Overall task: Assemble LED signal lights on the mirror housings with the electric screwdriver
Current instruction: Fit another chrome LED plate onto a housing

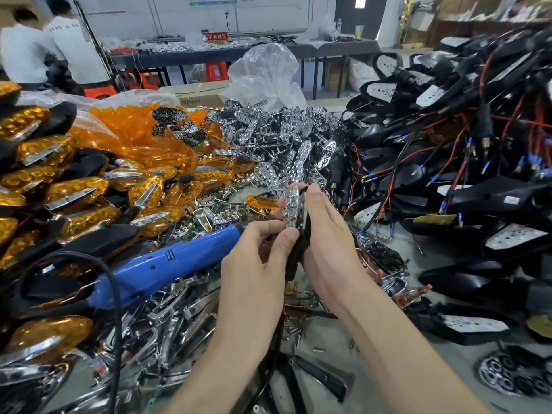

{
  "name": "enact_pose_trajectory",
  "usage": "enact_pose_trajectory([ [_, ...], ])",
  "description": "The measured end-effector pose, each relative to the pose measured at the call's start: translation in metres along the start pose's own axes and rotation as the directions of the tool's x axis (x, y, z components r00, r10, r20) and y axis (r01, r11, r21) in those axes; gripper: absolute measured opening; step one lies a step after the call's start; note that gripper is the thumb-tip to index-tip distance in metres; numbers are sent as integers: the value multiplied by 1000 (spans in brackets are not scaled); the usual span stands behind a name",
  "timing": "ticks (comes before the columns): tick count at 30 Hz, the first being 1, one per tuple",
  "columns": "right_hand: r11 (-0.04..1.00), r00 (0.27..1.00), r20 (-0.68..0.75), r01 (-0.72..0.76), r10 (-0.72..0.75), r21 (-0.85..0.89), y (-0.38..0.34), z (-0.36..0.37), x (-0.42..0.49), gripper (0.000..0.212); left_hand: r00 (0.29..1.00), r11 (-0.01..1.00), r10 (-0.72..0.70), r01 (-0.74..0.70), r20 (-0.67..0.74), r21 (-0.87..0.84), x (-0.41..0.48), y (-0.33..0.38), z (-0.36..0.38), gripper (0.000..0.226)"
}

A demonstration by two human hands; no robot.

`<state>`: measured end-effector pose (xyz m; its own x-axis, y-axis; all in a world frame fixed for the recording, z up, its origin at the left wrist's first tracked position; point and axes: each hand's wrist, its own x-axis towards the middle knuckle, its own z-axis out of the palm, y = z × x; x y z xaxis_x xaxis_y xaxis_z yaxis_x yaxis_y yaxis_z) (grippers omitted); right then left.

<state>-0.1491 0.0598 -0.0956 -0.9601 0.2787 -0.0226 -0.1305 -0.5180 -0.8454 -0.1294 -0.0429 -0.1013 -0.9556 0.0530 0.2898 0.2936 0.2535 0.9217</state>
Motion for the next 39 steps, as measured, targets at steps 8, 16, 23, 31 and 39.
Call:
enact_pose_trajectory([
  [8,991,997,-47,-58,64,119,-7,-2,0,32,991,999,-7,11,137,-32,9,-3,-10,15],
  [16,946,980,-17,-188,199,265,-11,-2,-1,35,988,997,8,4,156,-78,12,-2,-11,19],
  [23,901,957,24,-282,290,329,-8,-5,-1,38,978,994,105,-109,182,13,15,-3,-12,25],
  [31,873,936,65,-346,345,343,-8,-7,2,34,967,996,94,-93,239,-16,18,-6,-17,23],
  [39,894,946,36,-315,321,319,-11,-6,2,30,955,995,98,-102,279,-1,17,-8,-17,13],
])
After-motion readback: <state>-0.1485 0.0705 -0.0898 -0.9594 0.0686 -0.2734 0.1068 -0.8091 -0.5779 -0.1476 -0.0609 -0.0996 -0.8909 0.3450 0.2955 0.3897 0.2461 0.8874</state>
